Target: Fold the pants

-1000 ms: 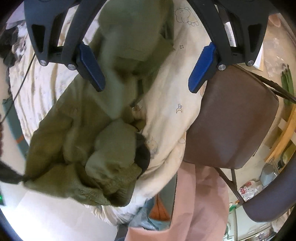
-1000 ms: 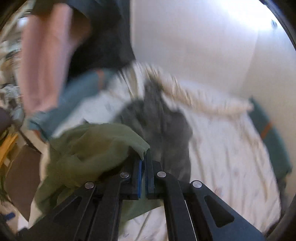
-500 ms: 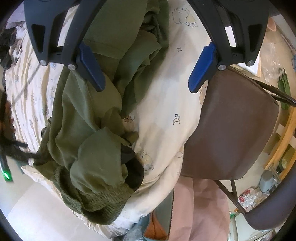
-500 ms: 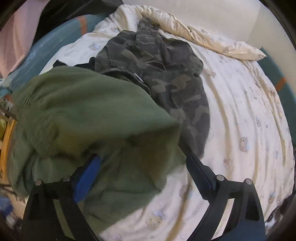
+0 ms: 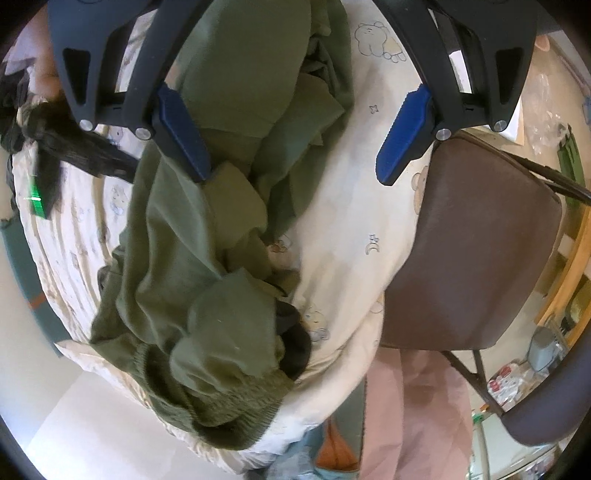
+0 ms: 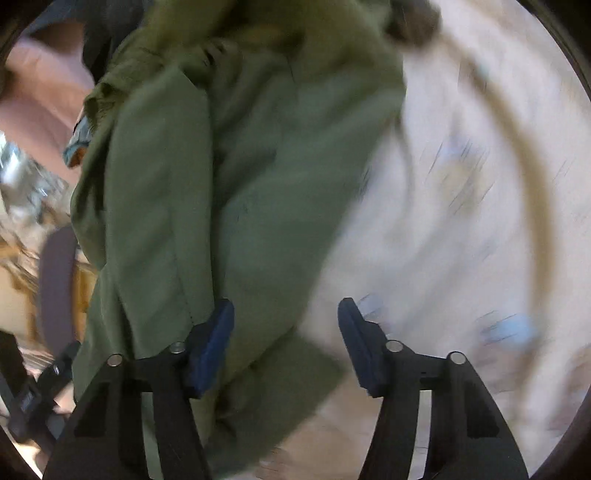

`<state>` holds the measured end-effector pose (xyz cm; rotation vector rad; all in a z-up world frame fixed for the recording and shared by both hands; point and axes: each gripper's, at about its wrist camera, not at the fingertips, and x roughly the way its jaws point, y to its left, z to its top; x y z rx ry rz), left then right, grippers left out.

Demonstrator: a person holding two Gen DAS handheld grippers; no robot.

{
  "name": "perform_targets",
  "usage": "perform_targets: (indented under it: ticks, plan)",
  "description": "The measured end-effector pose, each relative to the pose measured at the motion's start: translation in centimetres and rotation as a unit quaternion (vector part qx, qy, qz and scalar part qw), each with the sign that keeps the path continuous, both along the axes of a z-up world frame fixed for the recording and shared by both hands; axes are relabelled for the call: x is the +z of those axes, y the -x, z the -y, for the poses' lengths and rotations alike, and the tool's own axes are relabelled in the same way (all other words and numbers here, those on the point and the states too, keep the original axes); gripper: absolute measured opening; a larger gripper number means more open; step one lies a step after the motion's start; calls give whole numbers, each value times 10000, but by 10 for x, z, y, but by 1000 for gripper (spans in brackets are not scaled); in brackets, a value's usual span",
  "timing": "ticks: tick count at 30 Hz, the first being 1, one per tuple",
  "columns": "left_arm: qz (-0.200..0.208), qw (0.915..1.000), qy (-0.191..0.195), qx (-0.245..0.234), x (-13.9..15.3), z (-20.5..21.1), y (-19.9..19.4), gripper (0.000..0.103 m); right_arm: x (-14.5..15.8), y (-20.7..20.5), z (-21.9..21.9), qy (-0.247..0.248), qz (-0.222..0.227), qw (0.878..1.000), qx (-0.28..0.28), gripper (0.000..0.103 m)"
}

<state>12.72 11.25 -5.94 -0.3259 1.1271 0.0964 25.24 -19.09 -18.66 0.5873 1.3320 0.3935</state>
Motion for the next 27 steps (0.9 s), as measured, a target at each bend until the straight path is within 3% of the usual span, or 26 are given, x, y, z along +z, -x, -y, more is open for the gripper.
perform_targets:
  ticks: [2,4,5,7,10,14,17,18,20,21,25,27]
  plan:
    - [10,9999,56,-84,-1,2,1,89,-12,0,-10,-324,15,9995,-41,59]
    - [30,10000,34,-69,-2,2,3,89,-17,1,-25,-311,76,9994,99,28]
    - [41,10000,-5,-68,-1,1,4,89,-15,2,-28,-269,94,9995,148,4]
    - [50,9999,-69,-72,0,0,5,89,5,7,-26,-162,389,9989,223,2]
    - [172,9998,-134,-25,5,-3,7,89,67,26,-7,12,1092,9929,463,2]
    - [345,9994,-34,18,12,-5,9,89,168,63,41,293,2076,9761,573,2]
    - [362,9993,-92,-19,12,-4,11,89,217,78,78,433,2510,9663,370,0]
    - [346,9993,-127,-20,12,-3,11,89,238,84,98,690,2822,9567,156,0]
    - [288,9994,-171,-5,9,-1,12,89,247,83,121,984,2885,9524,-95,0]
    - [265,9995,-174,-10,8,0,12,89,241,75,136,929,2661,9592,-237,0]
    - [223,9995,-170,-130,4,5,13,89,198,71,137,922,2116,9729,-161,0]
    - [167,9990,-47,-411,2,16,14,89,171,74,129,767,1887,9790,-67,0]
